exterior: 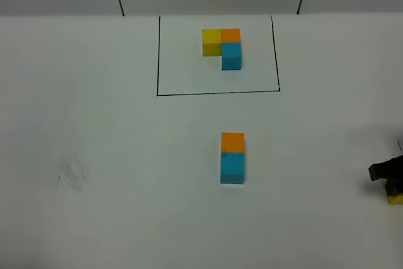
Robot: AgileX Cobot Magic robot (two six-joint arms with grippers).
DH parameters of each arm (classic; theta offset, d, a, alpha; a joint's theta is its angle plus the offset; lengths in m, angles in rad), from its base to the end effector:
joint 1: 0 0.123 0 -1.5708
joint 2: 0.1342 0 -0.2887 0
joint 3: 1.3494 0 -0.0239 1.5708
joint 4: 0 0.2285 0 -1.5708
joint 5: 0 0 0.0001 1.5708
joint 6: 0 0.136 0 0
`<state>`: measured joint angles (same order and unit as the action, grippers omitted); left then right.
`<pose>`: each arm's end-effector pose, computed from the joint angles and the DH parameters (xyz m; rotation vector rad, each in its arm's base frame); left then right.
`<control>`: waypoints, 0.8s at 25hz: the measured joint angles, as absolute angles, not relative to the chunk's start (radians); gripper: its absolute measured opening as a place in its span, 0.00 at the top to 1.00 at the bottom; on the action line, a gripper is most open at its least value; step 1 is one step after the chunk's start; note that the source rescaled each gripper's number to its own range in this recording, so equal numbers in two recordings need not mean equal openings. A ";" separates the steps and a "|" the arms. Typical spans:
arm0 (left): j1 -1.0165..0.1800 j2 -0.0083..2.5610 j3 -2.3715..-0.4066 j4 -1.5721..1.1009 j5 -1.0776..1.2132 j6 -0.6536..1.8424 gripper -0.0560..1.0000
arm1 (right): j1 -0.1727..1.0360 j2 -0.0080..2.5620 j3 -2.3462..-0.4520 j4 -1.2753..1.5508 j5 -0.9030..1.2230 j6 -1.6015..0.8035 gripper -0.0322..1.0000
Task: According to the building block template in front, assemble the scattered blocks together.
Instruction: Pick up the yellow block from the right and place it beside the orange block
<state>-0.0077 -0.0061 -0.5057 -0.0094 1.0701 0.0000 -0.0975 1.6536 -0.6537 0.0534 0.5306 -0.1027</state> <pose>0.0100 -0.0012 0.2466 0.0084 2.0419 -0.0161 0.2373 -0.0195 0.1039 0.0589 3.0111 0.0257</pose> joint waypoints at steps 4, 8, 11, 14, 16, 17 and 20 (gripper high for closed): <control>-0.008 -0.006 -0.506 -0.009 1.070 0.000 0.41 | -0.077 1.633 -0.666 0.036 0.573 -0.125 0.71; -0.008 -0.006 -0.506 -0.009 1.070 0.000 0.41 | 0.044 1.557 -0.766 -0.014 0.680 -0.252 0.71; -0.008 -0.006 -0.506 -0.009 1.070 0.000 0.41 | 0.180 1.539 -0.892 -0.050 0.746 -0.432 0.71; -0.008 -0.006 -0.506 -0.009 1.070 0.000 0.41 | 0.321 1.579 -1.037 -0.062 0.815 -0.598 0.71; -0.008 -0.006 -0.506 -0.009 1.070 0.000 0.41 | 0.407 1.636 -1.144 -0.062 0.877 -0.644 0.71; -0.008 -0.006 -0.506 -0.009 1.070 0.000 0.41 | 0.438 1.676 -1.203 -0.062 0.910 -0.652 0.71; -0.008 -0.006 -0.506 -0.009 1.070 0.000 0.41 | 0.526 1.793 -1.362 -0.062 0.994 -0.662 0.71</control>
<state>-0.0077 -0.0061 -0.5057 -0.0094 1.0701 0.0000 0.5257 1.7928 -1.3617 -0.0623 0.9945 -0.6616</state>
